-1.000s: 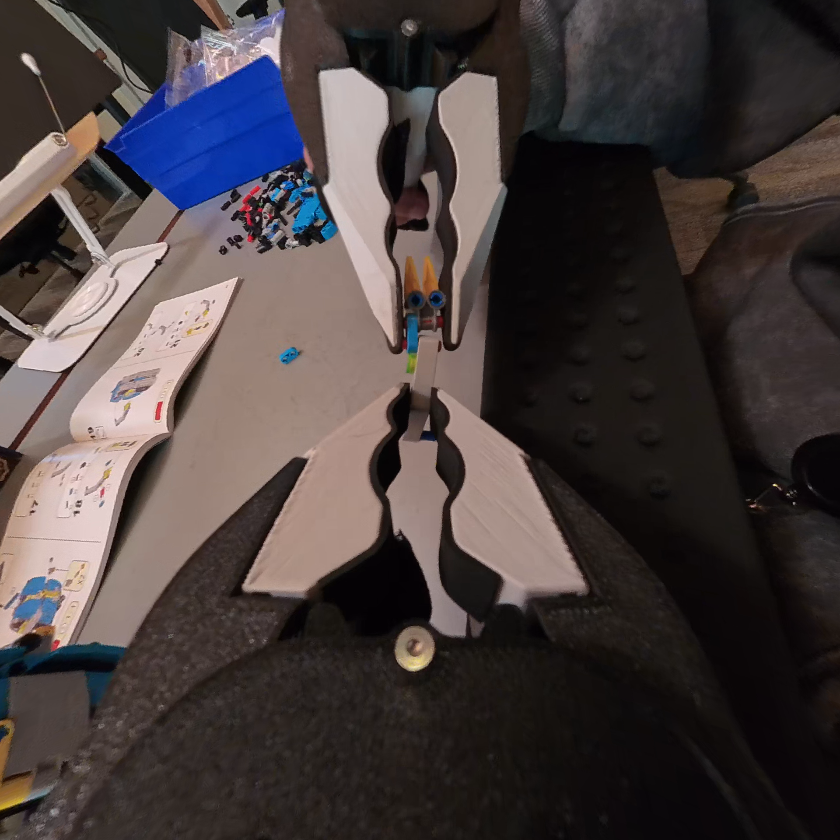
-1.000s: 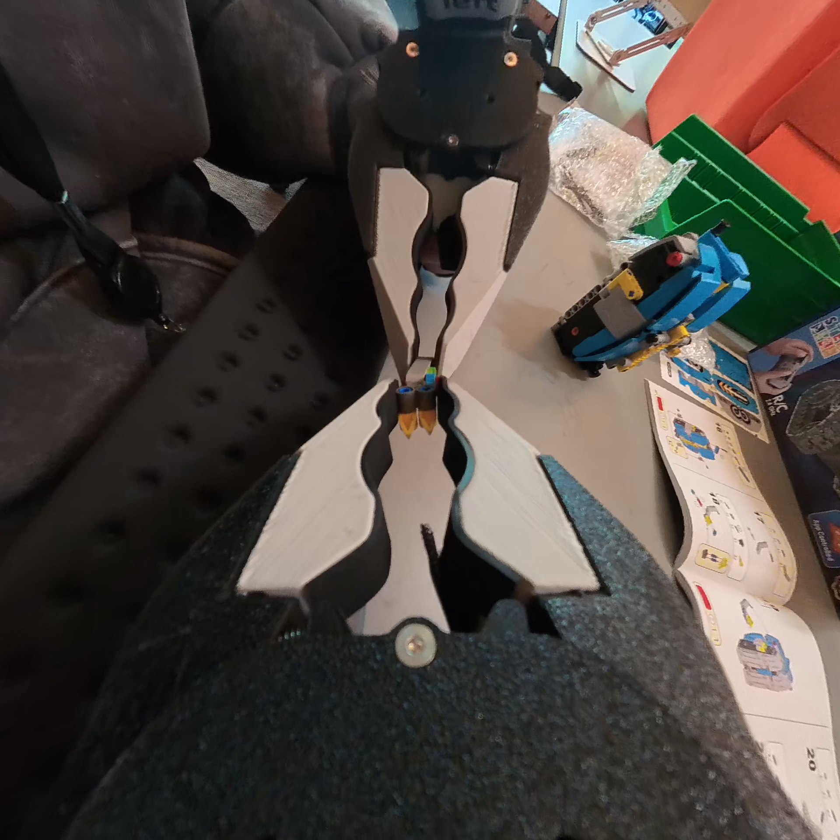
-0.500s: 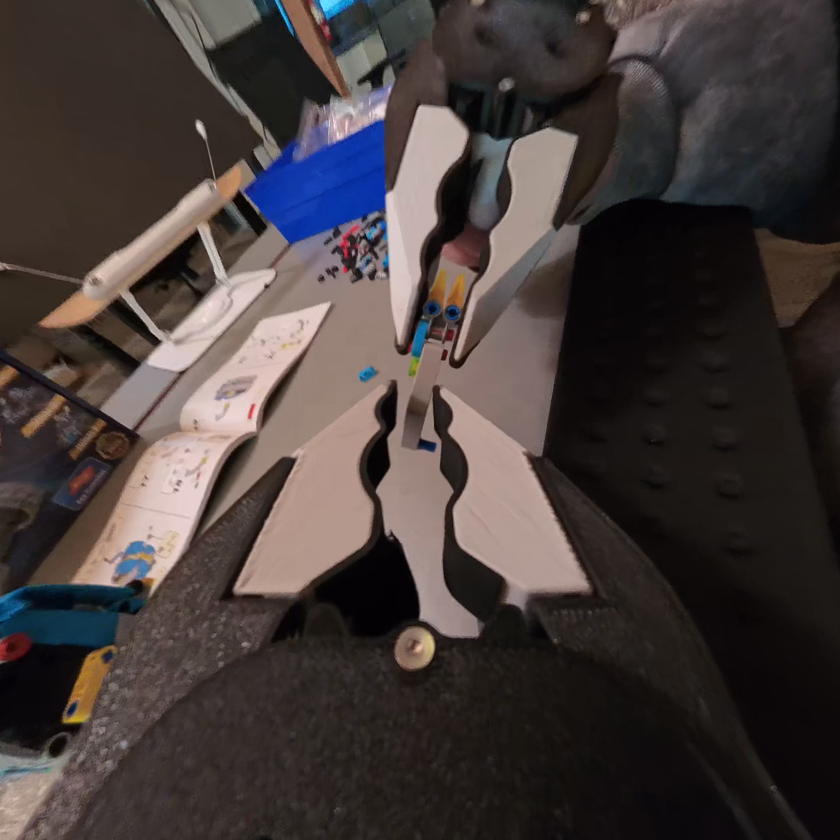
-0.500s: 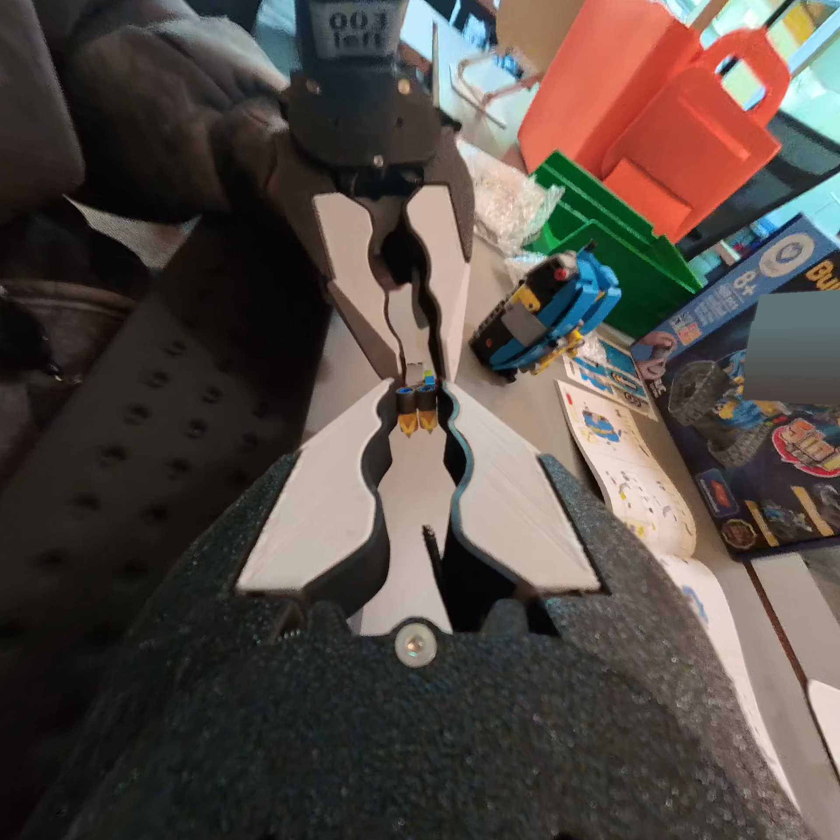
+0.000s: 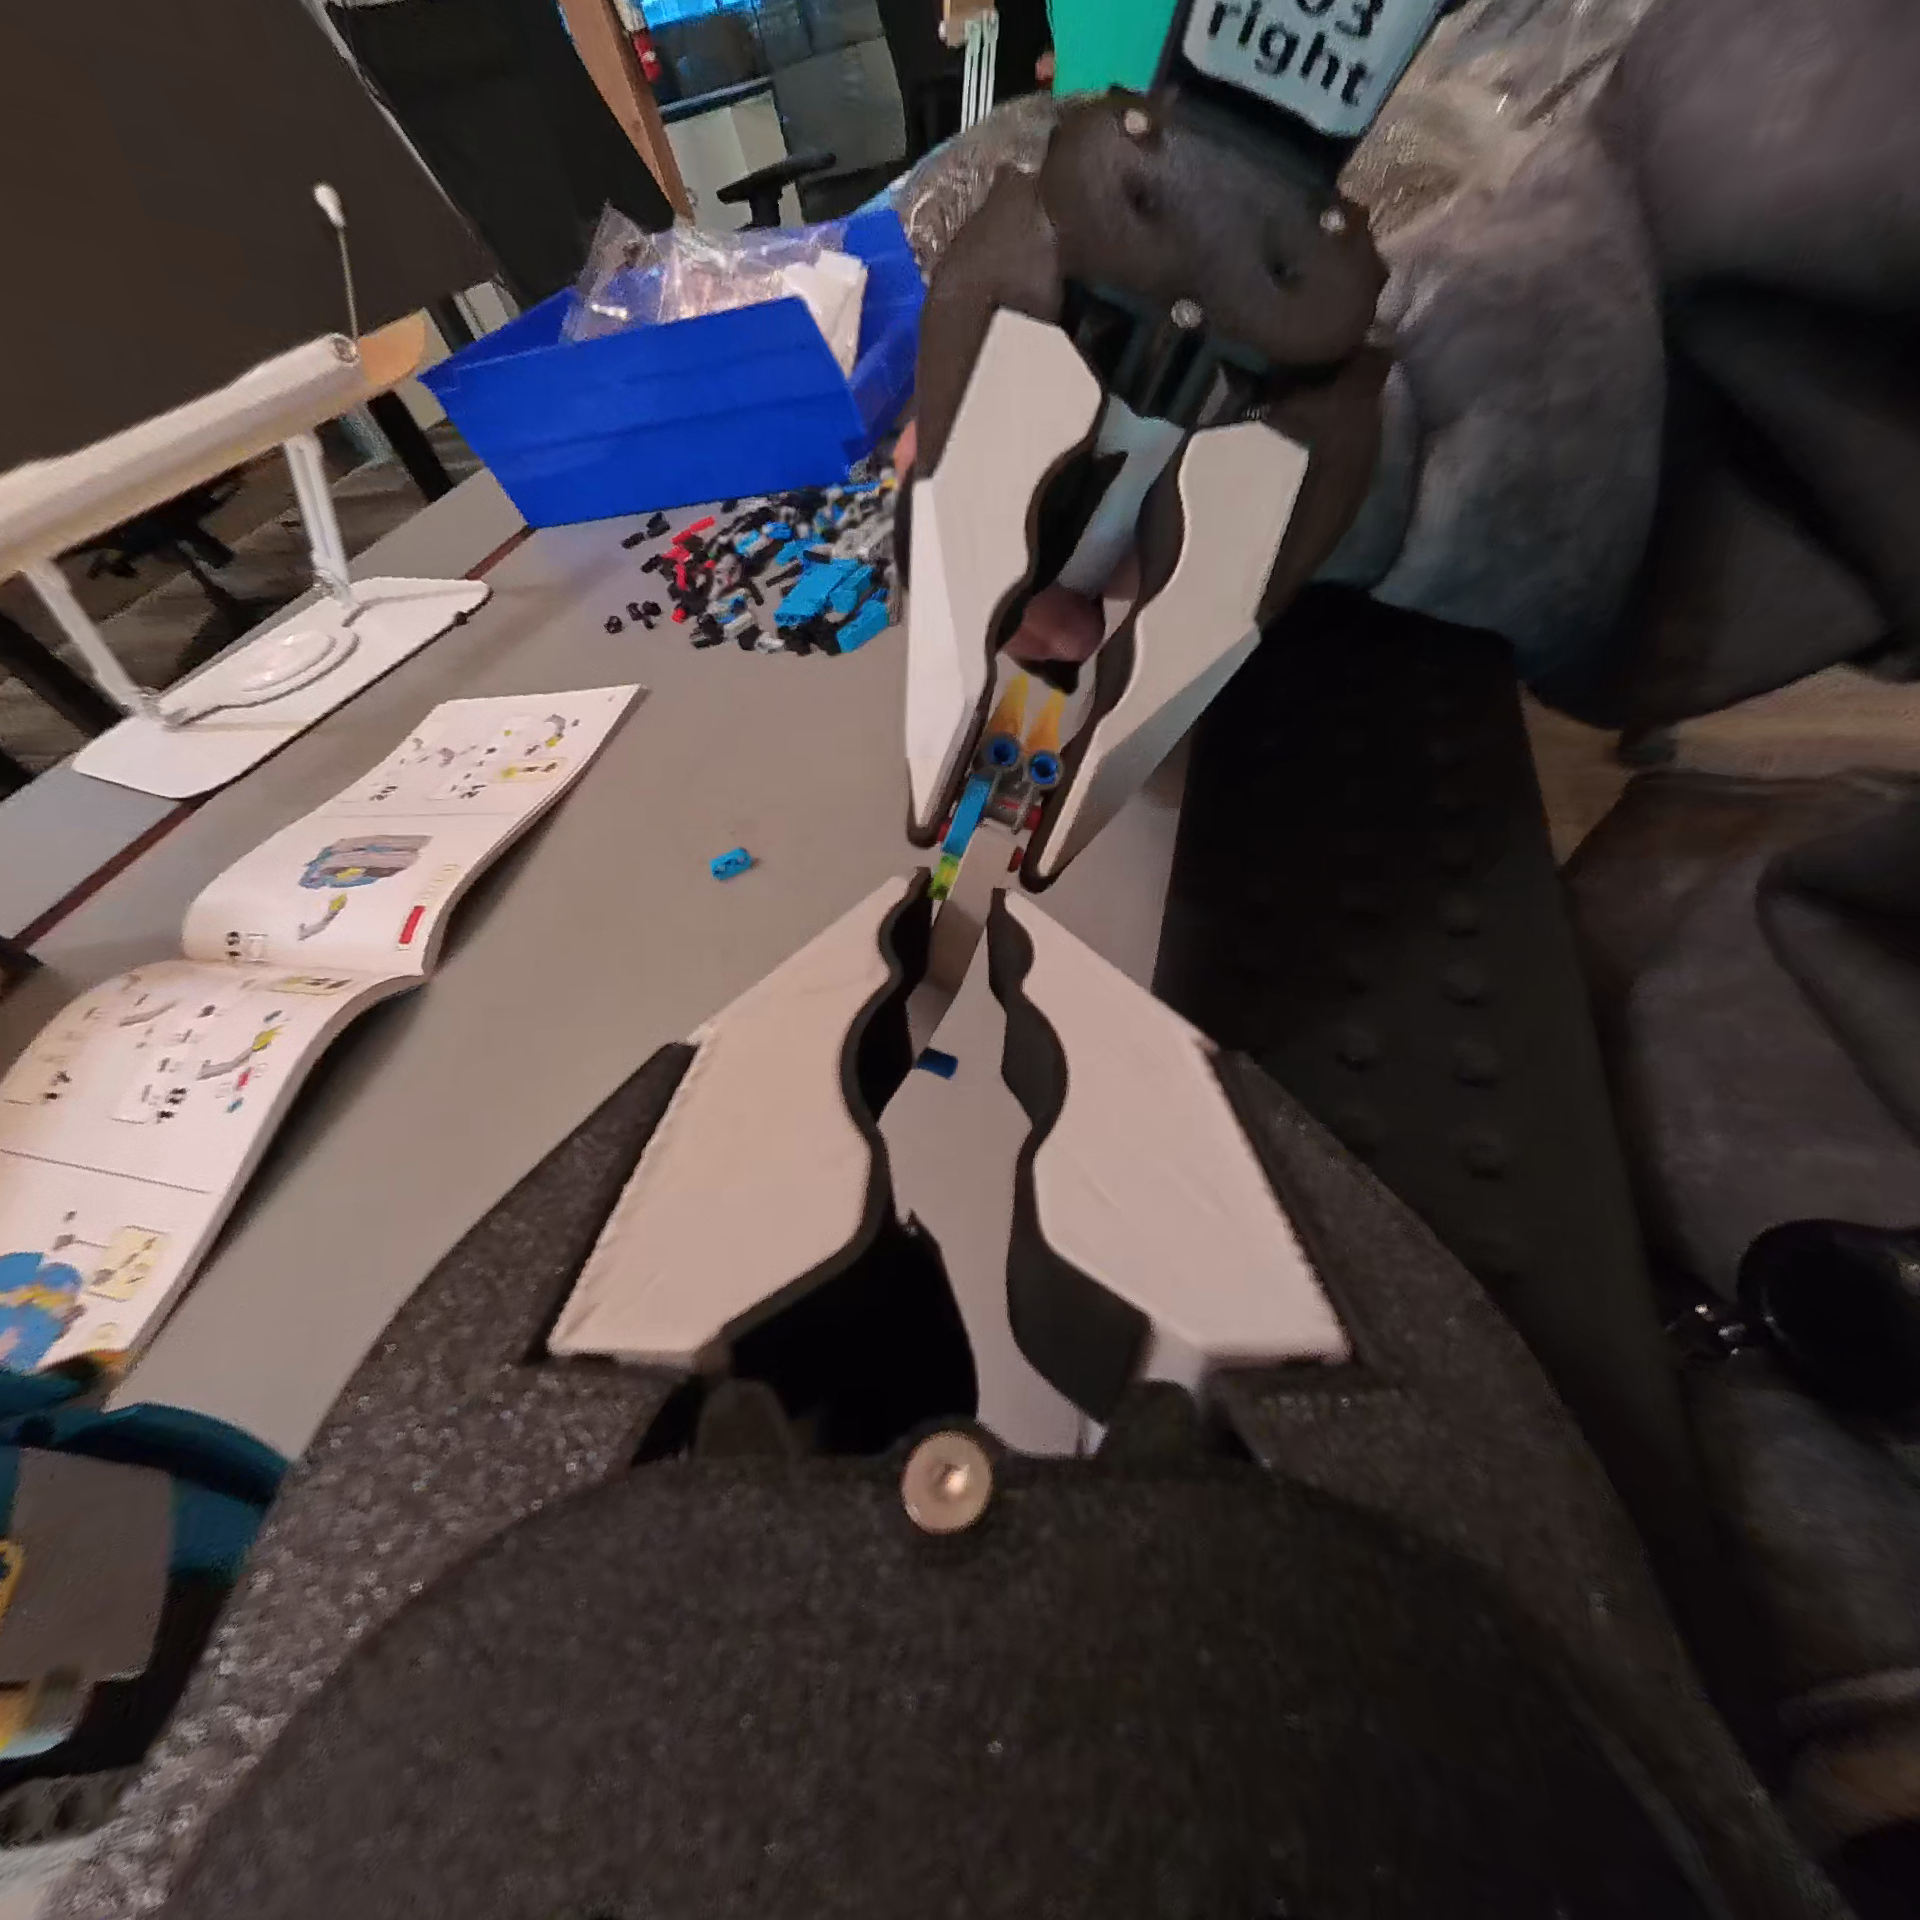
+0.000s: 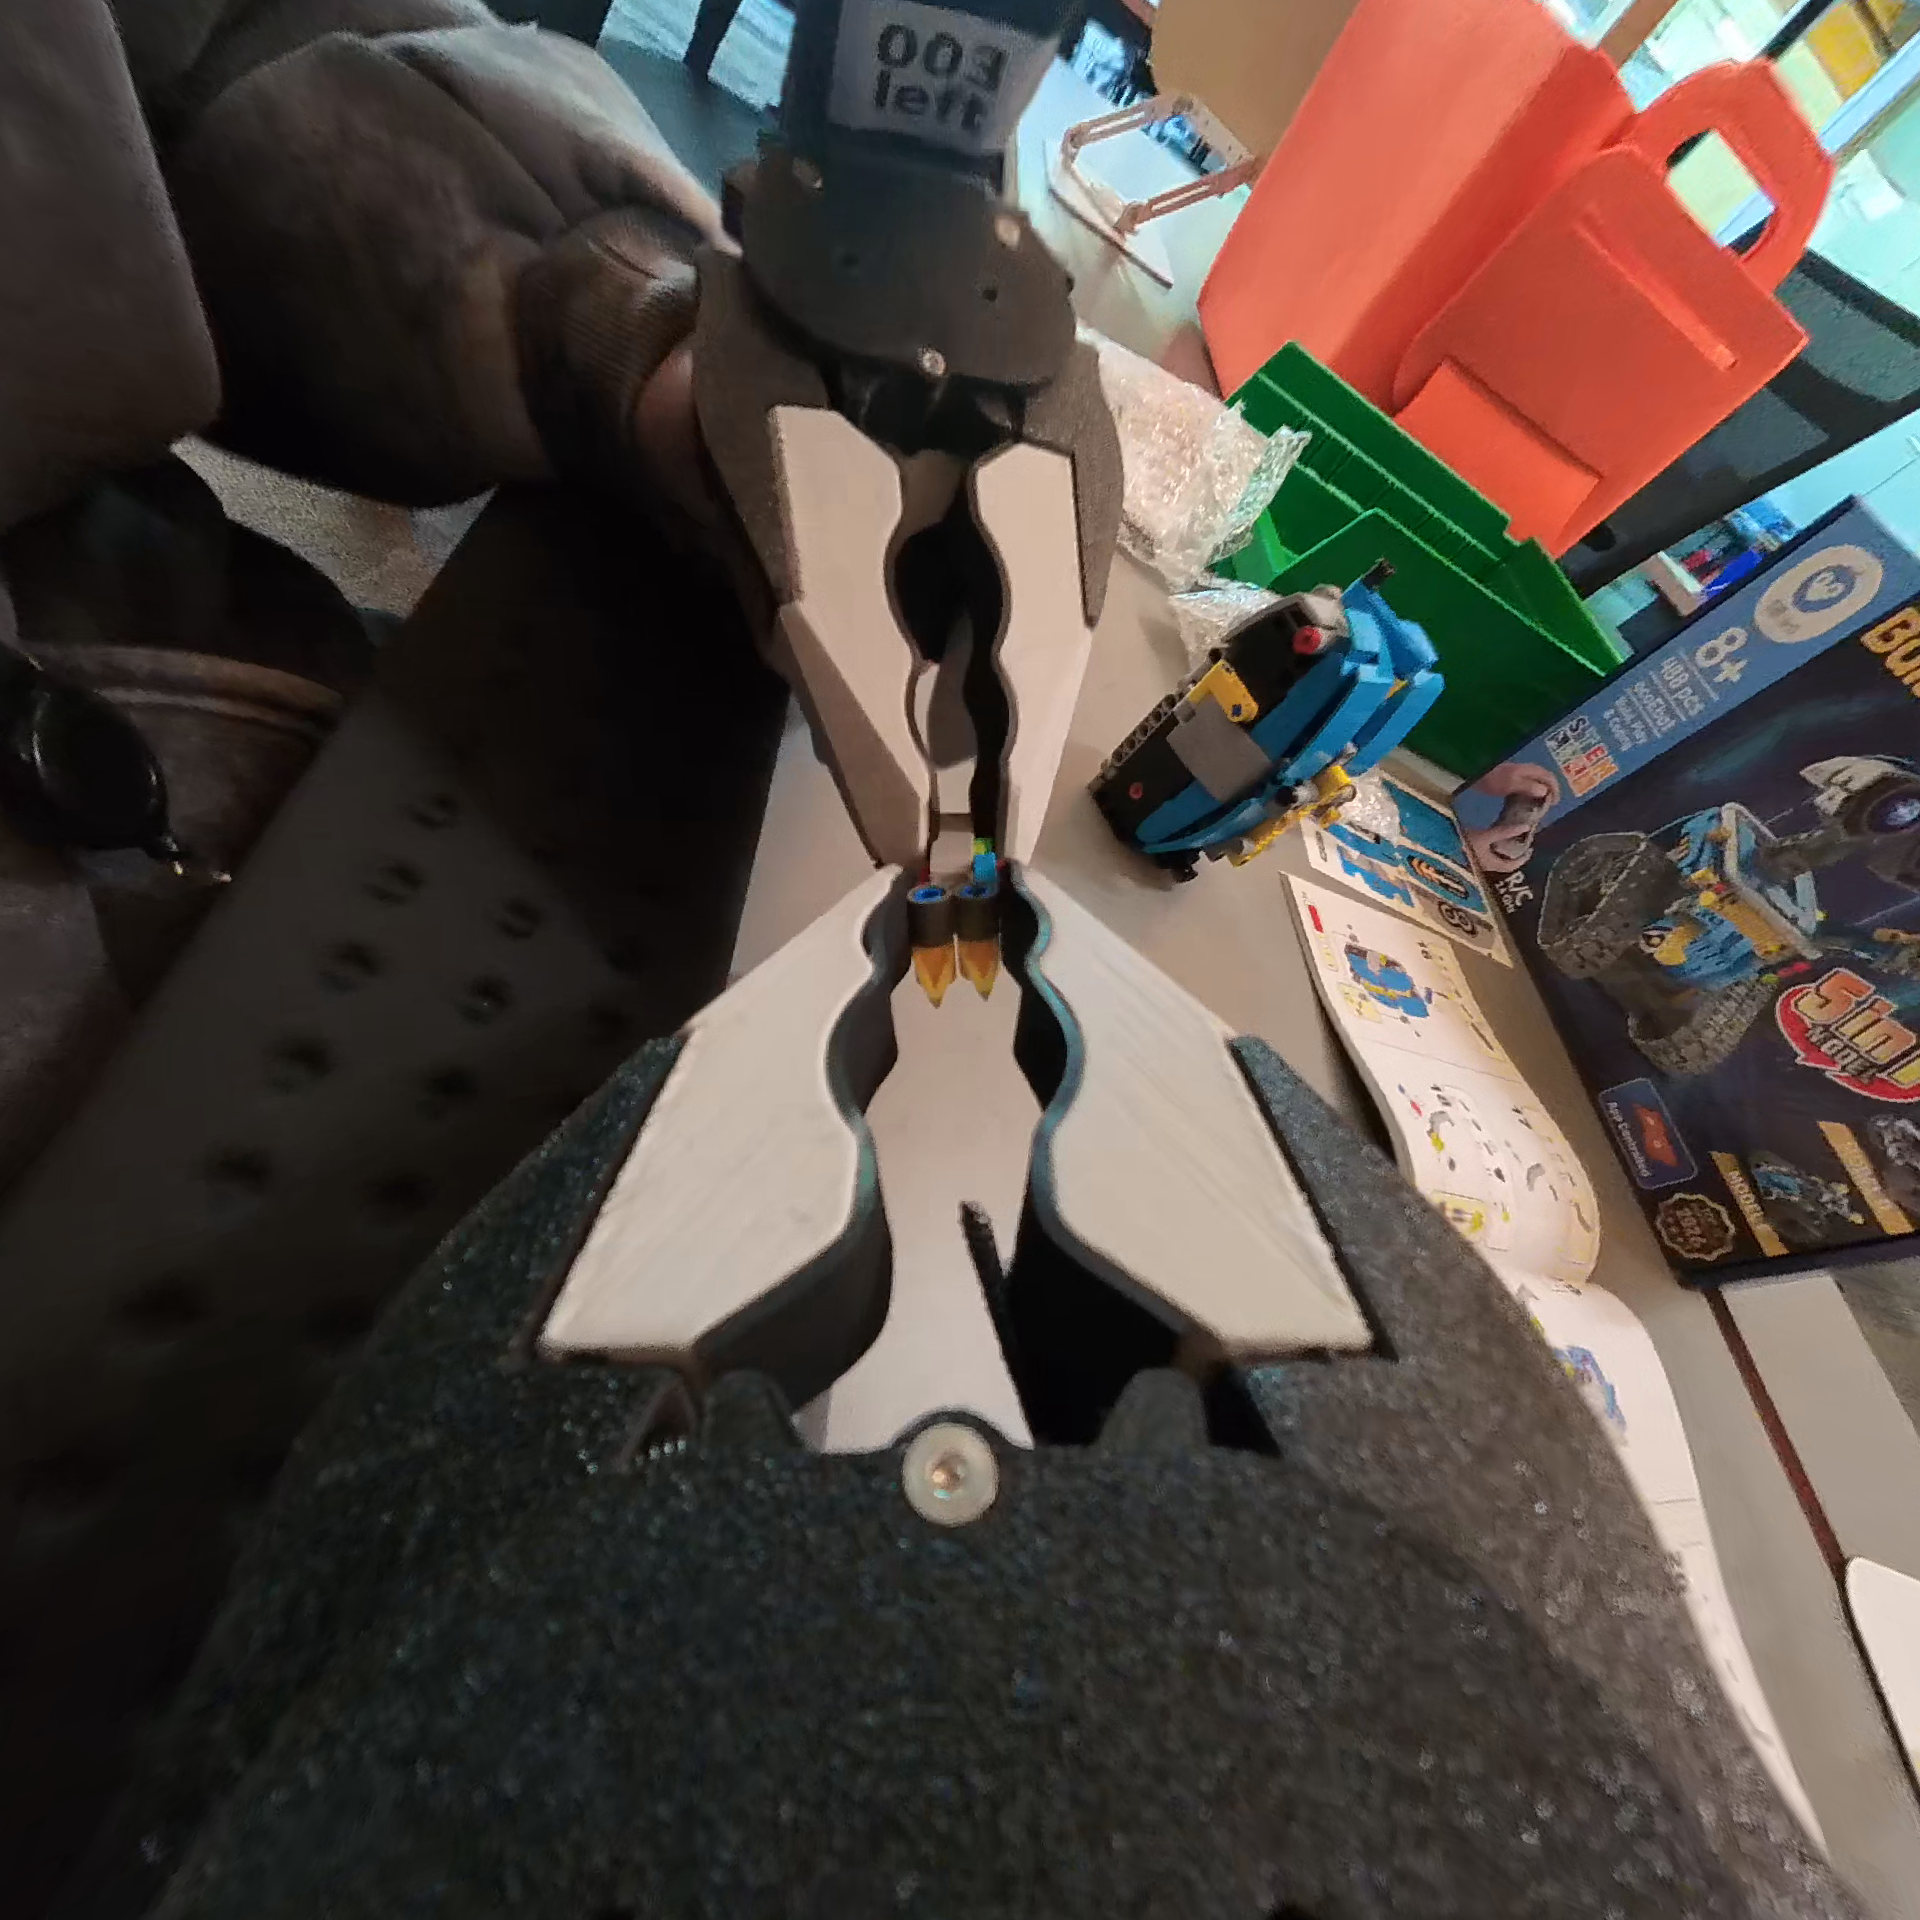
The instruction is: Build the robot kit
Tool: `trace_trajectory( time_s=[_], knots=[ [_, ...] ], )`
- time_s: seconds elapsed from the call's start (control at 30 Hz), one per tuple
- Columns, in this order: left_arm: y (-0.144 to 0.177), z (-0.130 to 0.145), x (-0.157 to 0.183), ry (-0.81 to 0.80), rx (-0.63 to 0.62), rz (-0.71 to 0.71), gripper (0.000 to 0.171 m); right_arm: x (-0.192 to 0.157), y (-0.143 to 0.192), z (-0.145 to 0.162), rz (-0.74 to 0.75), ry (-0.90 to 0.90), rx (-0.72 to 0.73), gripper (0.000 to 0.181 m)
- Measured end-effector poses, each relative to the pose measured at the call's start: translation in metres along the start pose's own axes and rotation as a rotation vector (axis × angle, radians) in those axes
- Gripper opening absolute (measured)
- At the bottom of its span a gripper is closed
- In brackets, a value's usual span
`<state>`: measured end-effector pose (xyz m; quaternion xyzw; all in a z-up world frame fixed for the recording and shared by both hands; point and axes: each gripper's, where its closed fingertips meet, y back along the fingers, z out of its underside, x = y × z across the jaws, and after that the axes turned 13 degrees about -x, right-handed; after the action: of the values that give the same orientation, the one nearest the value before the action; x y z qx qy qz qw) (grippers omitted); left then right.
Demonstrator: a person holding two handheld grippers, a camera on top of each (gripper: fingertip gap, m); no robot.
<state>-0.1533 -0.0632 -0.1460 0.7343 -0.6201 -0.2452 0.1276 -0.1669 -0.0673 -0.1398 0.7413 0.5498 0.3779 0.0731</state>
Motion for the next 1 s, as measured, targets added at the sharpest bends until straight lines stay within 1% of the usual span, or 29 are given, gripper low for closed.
trace_trajectory(
  time_s=[0.03, 0.13, 0.2, 0.37, 0.47, 0.57, 0.73, 0.8, 0.83, 0.9, 0.93, 0.97, 1.0],
  knots=[
    [0.001, -0.001, 0.0, 0.018, 0.011, 0.014, 0.009, 0.001, 0.001, -0.002, 0.0, -0.008, 0.008, 0.016],
    [-0.001, 0.001, 0.0, 0.021, -0.005, 0.018, 0.008, -0.001, -0.001, 0.0, 0.037, 0.034, -0.018, 0.016],
    [-0.001, 0.002, 0.0, 0.028, -0.014, 0.025, 0.008, -0.001, -0.002, 0.002, 0.046, 0.029, -0.024, 0.016],
    [0.0, 0.002, 0.0, 0.026, -0.009, 0.027, 0.008, -0.002, -0.002, 0.0, 0.033, 0.017, -0.032, 0.016],
    [-0.003, 0.005, 0.004, 0.021, -0.034, 0.051, 0.008, -0.005, -0.002, 0.004, 0.021, 0.037, -0.054, 0.016],
    [-0.004, 0.005, 0.006, 0.014, -0.041, 0.064, 0.008, -0.008, -0.001, 0.005, -0.01, 0.012, -0.057, 0.016],
    [-0.002, 0.003, 0.006, 0.005, -0.031, 0.054, 0.008, -0.009, 0.0, 0.002, -0.015, -0.039, -0.031, 0.016],
    [-0.004, 0.004, 0.005, 0.011, -0.036, 0.043, 0.009, -0.006, -0.002, 0.003, 0.01, -0.05, -0.037, 0.017],
    [-0.004, 0.004, 0.005, 0.015, -0.032, 0.048, 0.009, -0.005, -0.001, 0.003, -0.004, -0.077, -0.031, 0.017],
    [-0.007, 0.004, 0.006, -0.034, -0.03, 0.018, 0.01, -0.004, 0.002, 0.003, -0.05, -0.109, 0.006, 0.017],
    [-0.009, 0.005, 0.005, -0.04, -0.045, 0.002, 0.01, -0.005, 0.002, 0.007, -0.073, -0.118, -0.01, 0.018],
    [-0.008, 0.006, 0.003, -0.034, -0.048, -0.008, 0.01, -0.004, 0.002, 0.009, -0.067, -0.122, -0.017, 0.024],
    [-0.007, 0.006, 0.002, -0.028, -0.042, -0.009, 0.01, -0.004, 0.004, 0.008, -0.058, -0.109, -0.008, 0.026]
  ],
)
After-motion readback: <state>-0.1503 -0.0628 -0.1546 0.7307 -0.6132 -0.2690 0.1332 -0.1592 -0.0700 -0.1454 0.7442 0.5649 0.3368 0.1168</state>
